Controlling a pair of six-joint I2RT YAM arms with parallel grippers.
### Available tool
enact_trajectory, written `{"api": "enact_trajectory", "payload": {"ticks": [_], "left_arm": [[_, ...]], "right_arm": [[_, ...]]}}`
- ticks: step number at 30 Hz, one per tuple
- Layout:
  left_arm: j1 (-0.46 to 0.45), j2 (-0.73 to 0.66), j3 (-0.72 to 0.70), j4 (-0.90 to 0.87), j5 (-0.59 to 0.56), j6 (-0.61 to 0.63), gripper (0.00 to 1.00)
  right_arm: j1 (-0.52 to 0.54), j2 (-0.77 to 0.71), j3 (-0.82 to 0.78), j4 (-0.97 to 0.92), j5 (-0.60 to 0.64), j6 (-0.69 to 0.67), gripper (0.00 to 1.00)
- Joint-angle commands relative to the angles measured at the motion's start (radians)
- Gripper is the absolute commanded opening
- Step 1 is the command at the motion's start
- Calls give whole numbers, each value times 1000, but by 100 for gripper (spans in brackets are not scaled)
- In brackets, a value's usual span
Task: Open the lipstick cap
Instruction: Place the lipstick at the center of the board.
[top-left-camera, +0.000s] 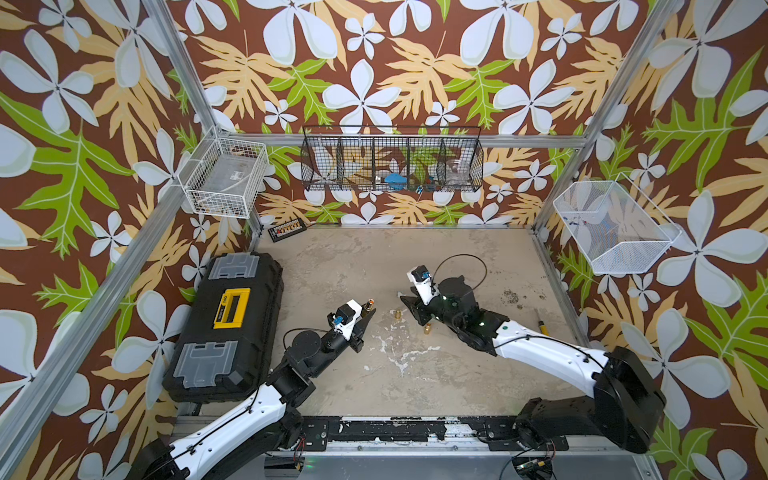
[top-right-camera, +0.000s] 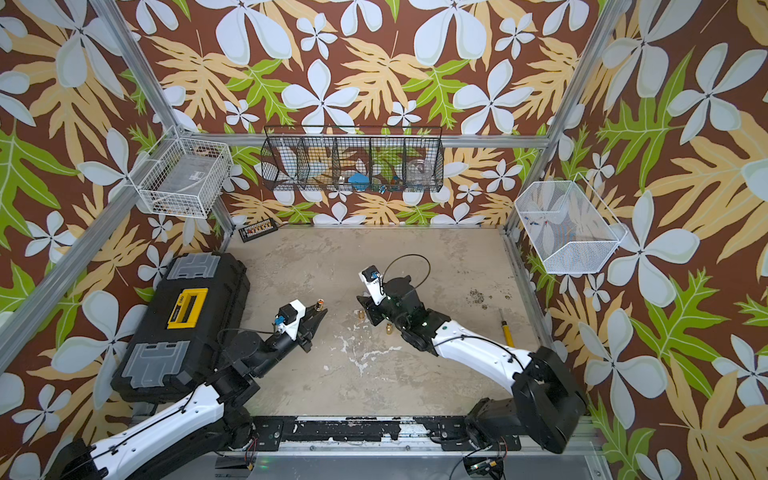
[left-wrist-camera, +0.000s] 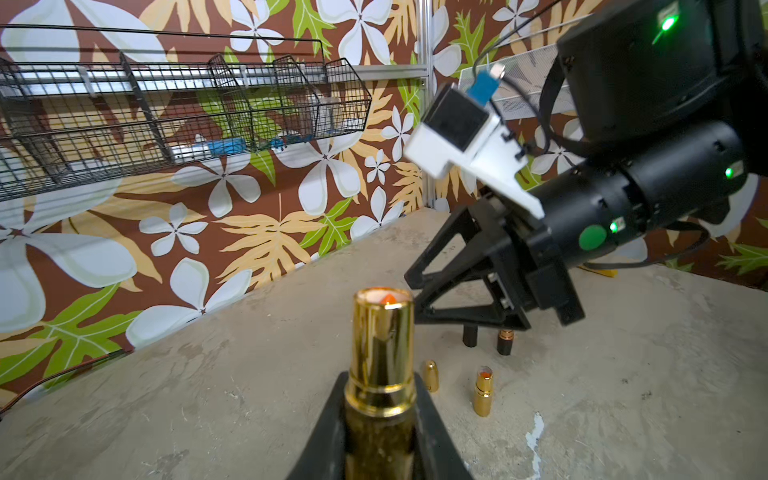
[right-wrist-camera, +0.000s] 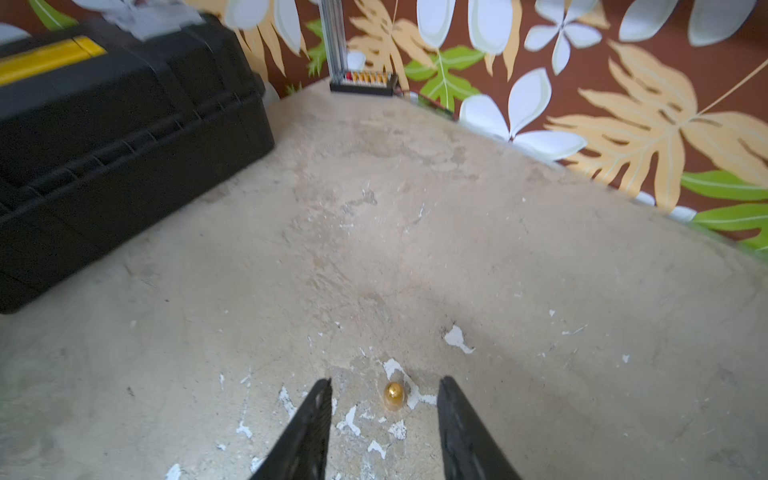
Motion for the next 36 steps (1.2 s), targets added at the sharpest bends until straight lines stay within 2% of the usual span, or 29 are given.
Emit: {"api": "enact_trajectory", "payload": {"ticks": [1,5,11,19,28,36], "left_arm": [[1,17,-4,72,111,38,15],[0,54,7,82,192,40,15],[0,97,11,120,295,30,15],[1,127,25,124,376,18,15],[0,127,25,122,383,20,15],[0,130,23,135,376,15,15]], "right_arm": [[-3,-111,-62,145,-107,-10,43],[-3,-221,-96,193,-299,-63,41],[0,-240,-70,169,-551,-66,41],[39,-188,-28,99,-562,-100,43],[69,-155,-13,72,-573,-119,46],[69,-111,9,29,-613,-118,38]]}}
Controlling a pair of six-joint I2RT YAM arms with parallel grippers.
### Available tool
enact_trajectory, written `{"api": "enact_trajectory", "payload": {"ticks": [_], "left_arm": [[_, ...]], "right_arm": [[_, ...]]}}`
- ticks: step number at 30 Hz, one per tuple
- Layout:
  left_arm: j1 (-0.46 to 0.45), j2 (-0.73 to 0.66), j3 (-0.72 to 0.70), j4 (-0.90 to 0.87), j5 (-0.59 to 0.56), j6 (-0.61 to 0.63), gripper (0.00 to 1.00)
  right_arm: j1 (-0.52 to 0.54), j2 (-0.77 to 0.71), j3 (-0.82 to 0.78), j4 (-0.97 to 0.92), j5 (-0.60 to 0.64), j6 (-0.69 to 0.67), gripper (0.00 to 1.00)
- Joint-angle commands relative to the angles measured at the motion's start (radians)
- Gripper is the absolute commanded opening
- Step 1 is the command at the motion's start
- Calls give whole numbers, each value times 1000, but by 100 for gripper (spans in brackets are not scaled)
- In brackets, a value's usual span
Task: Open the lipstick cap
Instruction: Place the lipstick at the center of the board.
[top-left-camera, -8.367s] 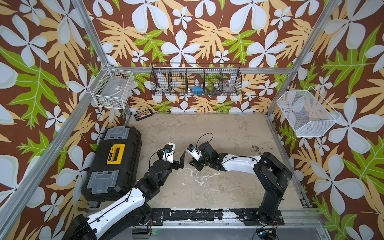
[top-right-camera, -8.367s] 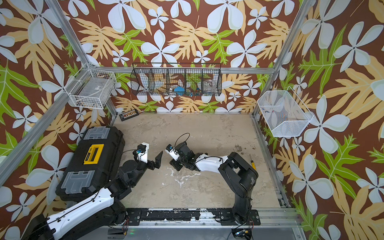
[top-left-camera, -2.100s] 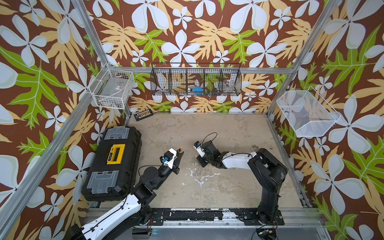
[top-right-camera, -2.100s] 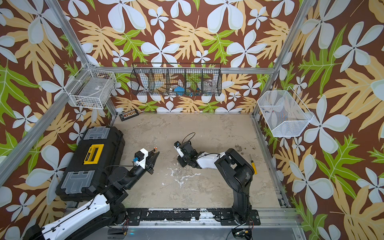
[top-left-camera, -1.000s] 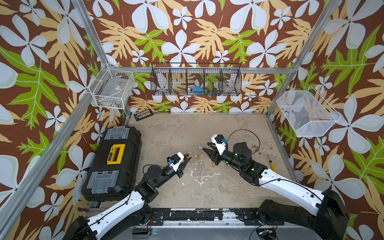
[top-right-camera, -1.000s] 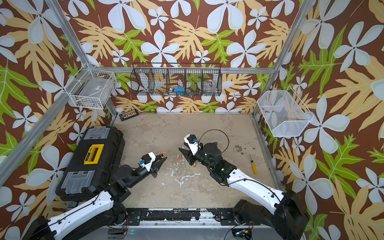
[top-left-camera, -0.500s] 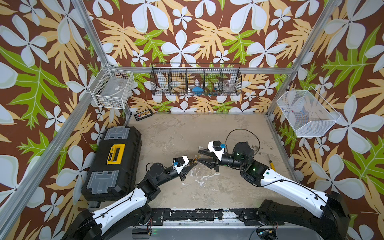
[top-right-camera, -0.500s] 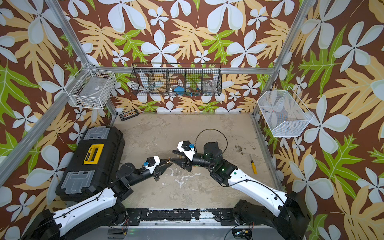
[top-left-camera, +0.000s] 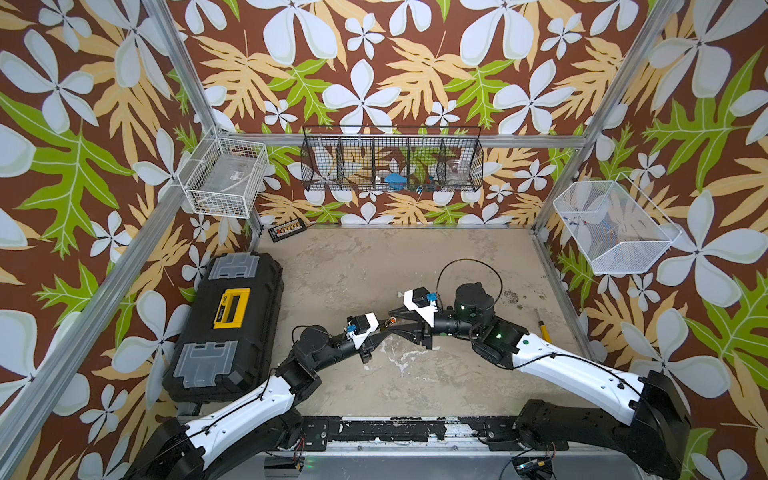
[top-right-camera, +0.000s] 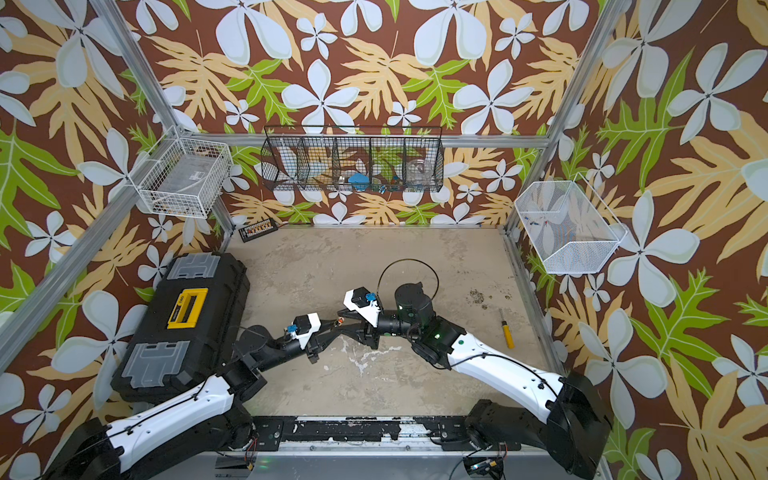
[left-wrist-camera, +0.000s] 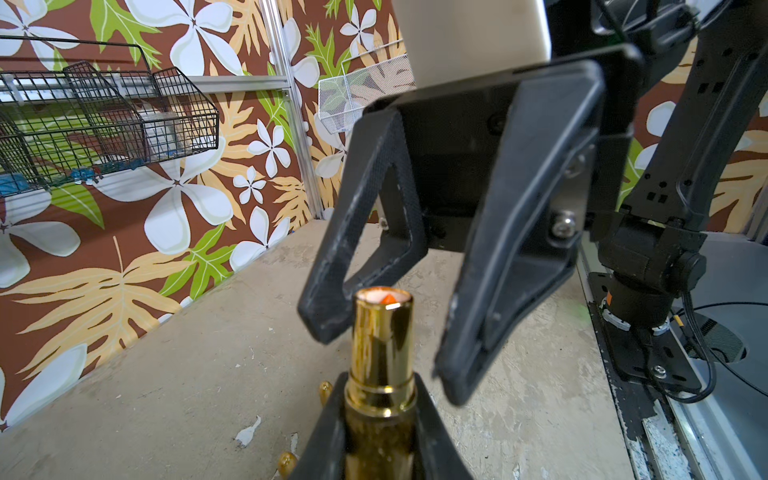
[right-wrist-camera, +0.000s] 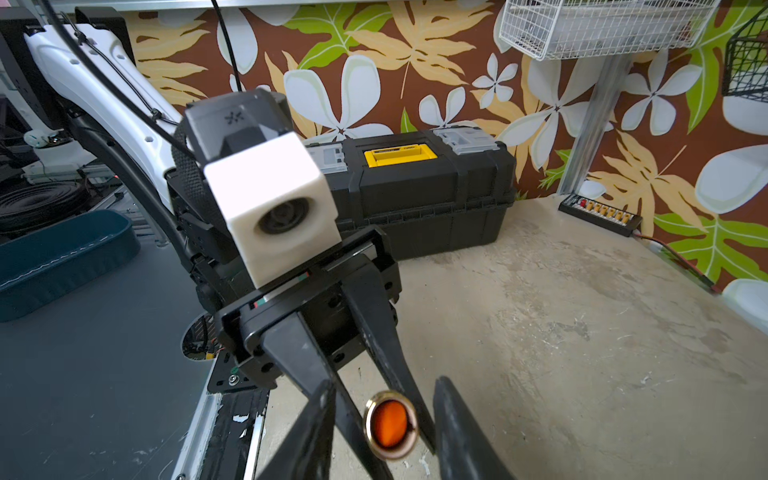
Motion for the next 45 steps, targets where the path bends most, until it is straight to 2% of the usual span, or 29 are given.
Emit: {"api": "enact_trajectory", "payload": {"ticks": [1,11,20,27,30,32,36,45], "left_arm": [[0,1,6,36,6,-8,15],[0,4,2,29,-8,-6,16],[0,6,6,21,-22,-8,19],[0,8,5,11,-33,-9,34],[1,18,3,2,-33,-11,44],[0,24,1,-2,-31,-12,50],[0,28,0,-23,-23,9,56],[2,-8,-12,-26,-98,-2,57]], "right_arm": [[1,10,13,-12,-34,3,36],[2,7,12,-3,-35,8,24],[2,0,8,-4,-30,7,21],[1,-2,10,-12,1,9,20],[1,-8,5,-3,31,17,21],[1,-11,-2,-1,58,20,21],[2,-23,-21,7,228,34,21],[-27,-36,-101,62,497,79,21]]}}
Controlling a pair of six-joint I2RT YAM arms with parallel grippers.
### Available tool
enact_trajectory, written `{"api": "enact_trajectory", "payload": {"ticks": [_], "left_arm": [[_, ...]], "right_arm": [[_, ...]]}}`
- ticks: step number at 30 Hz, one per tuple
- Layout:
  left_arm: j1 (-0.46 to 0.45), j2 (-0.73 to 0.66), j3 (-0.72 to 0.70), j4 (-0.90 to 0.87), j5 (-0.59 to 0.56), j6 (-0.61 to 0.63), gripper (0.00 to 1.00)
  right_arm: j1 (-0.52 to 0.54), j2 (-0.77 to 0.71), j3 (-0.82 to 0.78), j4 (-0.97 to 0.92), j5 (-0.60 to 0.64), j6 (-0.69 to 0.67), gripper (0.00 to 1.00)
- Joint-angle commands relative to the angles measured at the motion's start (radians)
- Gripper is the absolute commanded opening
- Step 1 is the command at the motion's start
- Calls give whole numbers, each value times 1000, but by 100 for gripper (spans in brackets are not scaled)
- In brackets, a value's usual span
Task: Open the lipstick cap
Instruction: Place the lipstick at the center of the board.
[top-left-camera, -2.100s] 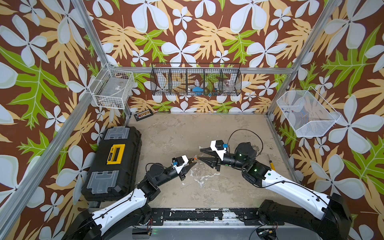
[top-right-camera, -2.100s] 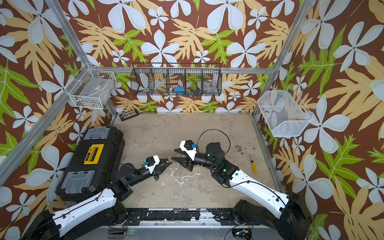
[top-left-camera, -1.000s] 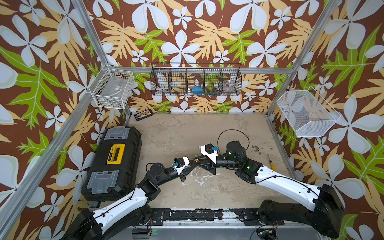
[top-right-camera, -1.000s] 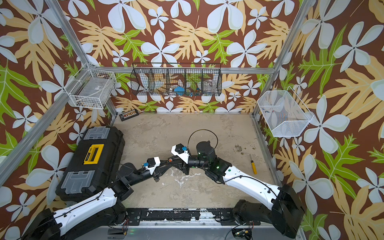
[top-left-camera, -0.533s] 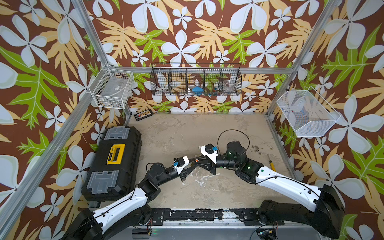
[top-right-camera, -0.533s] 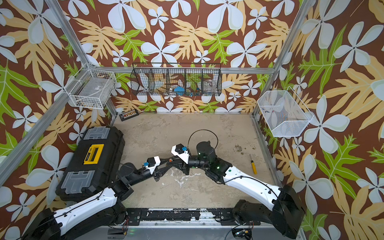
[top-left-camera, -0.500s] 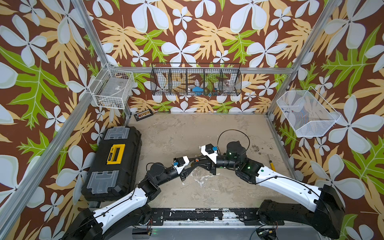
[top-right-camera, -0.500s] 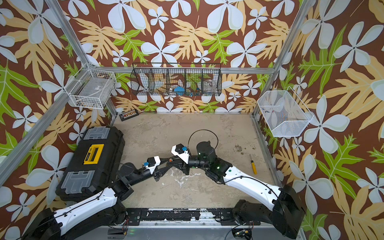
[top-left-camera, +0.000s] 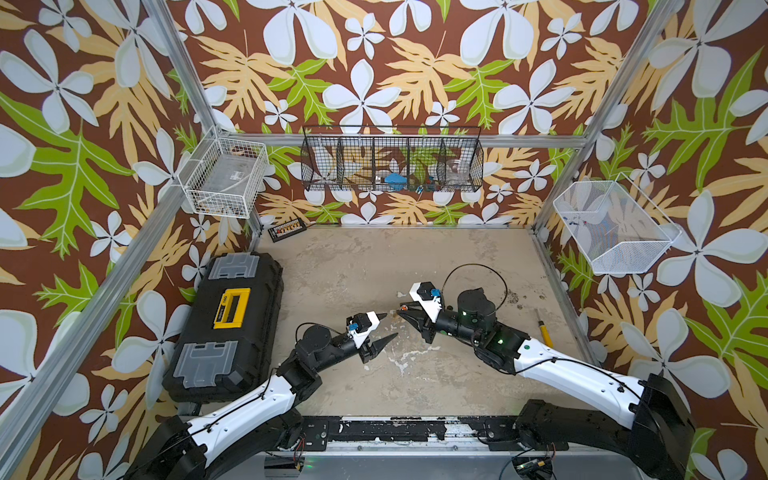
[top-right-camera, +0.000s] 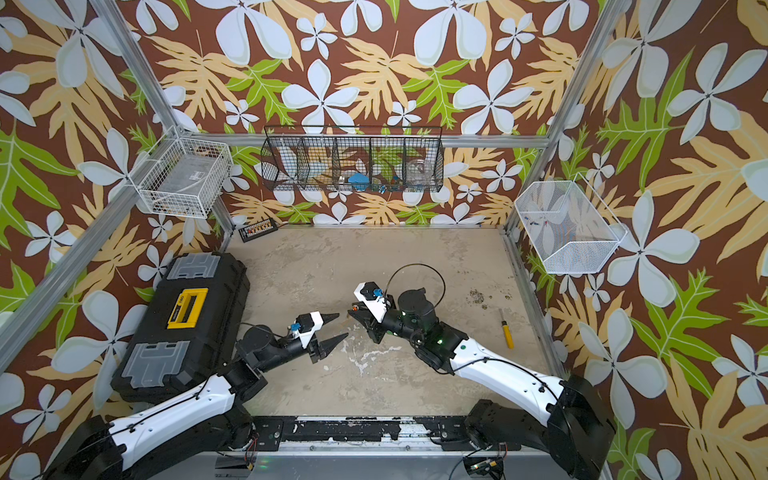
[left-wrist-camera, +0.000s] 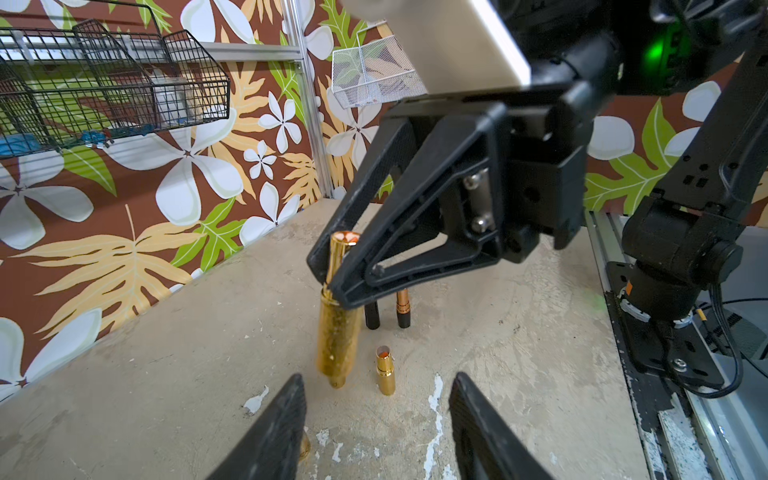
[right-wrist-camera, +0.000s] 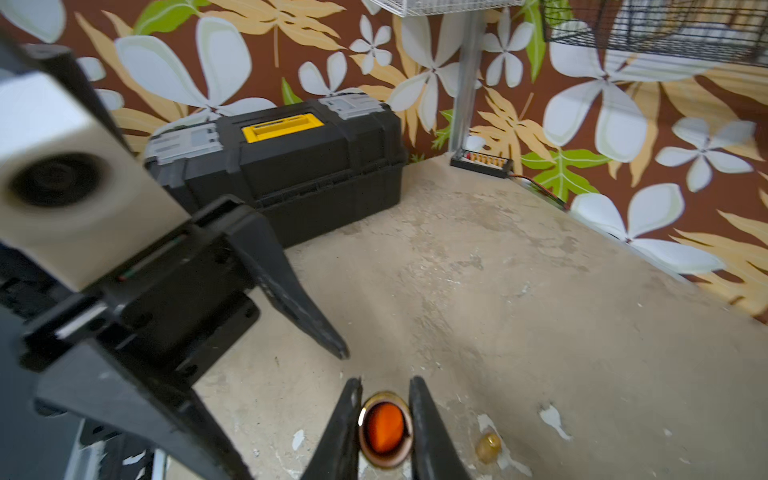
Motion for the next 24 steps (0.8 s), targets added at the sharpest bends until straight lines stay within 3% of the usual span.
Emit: {"api": "enact_trajectory", "payload": {"ticks": [1,11,24], "left_arm": [[1,-21,-3,9,-62,-3,57],[1,-68,-9,-1,-236,-17,57],[1,-91,12,-81,-446,-70,65]], "right_arm": [[-13,2,-21,38,154,31,21],[-2,79,-161,139,158,-11,21],[53,289,-177,225,261,-48,21]]}}
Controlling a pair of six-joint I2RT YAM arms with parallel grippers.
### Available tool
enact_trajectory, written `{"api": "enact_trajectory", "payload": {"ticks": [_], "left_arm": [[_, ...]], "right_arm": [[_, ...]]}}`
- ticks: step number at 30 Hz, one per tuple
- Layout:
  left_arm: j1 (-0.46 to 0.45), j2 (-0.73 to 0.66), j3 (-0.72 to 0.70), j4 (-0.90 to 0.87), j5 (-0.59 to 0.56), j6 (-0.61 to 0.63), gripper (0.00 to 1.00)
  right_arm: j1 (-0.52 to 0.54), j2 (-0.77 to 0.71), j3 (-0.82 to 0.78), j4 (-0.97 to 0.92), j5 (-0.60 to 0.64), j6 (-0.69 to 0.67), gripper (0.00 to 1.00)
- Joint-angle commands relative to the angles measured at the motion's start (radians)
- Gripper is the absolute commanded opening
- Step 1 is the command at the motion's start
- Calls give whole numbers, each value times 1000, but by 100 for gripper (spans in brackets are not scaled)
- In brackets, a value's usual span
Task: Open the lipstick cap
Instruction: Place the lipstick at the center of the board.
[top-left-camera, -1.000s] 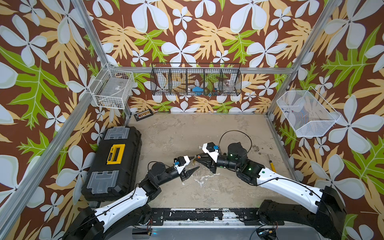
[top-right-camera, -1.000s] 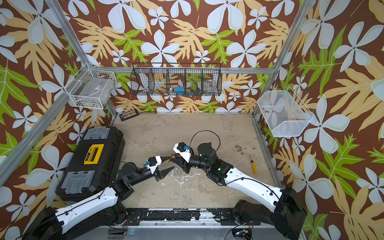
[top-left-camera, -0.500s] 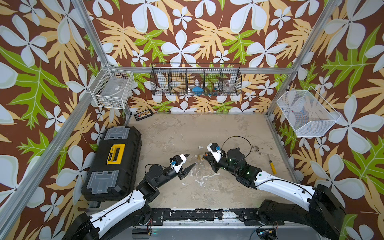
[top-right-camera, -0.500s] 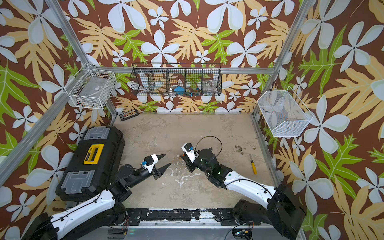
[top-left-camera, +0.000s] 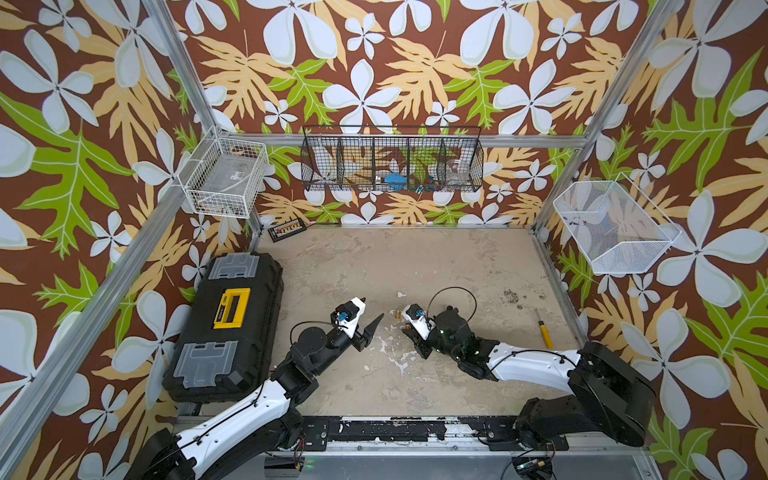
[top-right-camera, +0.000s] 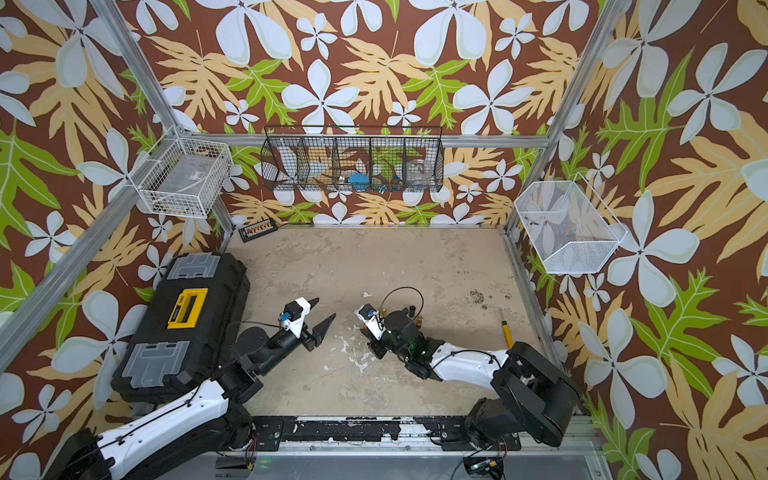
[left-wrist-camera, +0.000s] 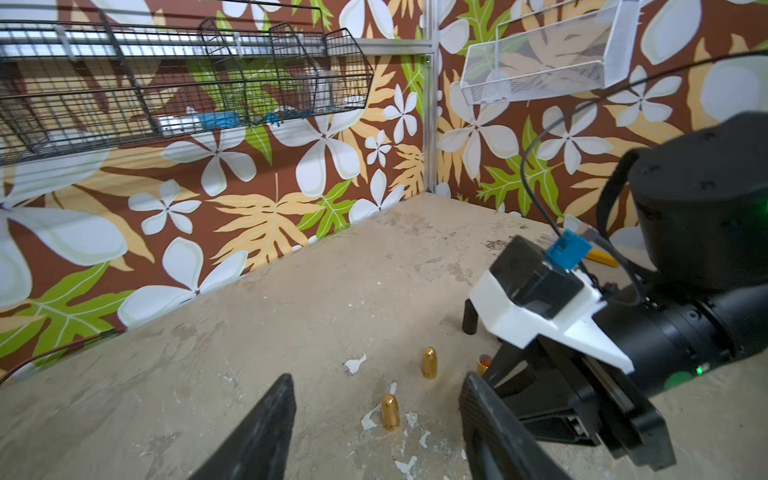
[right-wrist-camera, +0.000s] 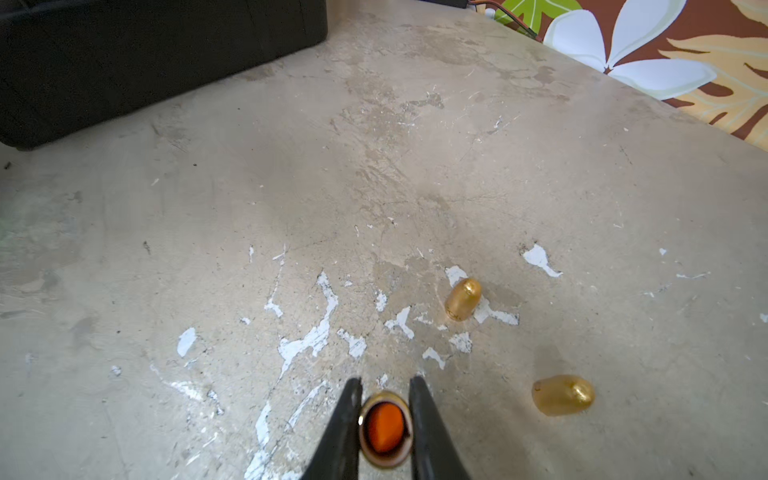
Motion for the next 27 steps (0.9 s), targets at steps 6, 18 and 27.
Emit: {"api": "enact_trajectory", "payload": {"ticks": [6,18,27], "left_arm": [[0,-42,-8,-1,-140,-21,67],[0,-46,-14,13,-115,-25,80],[0,-48,-15,7,-109,-23,85]], "right_arm": [[10,100,14,89,81,-31,21],[9,181,19,175,119,4,21],[9,204,17,187,116,15,23]]}}
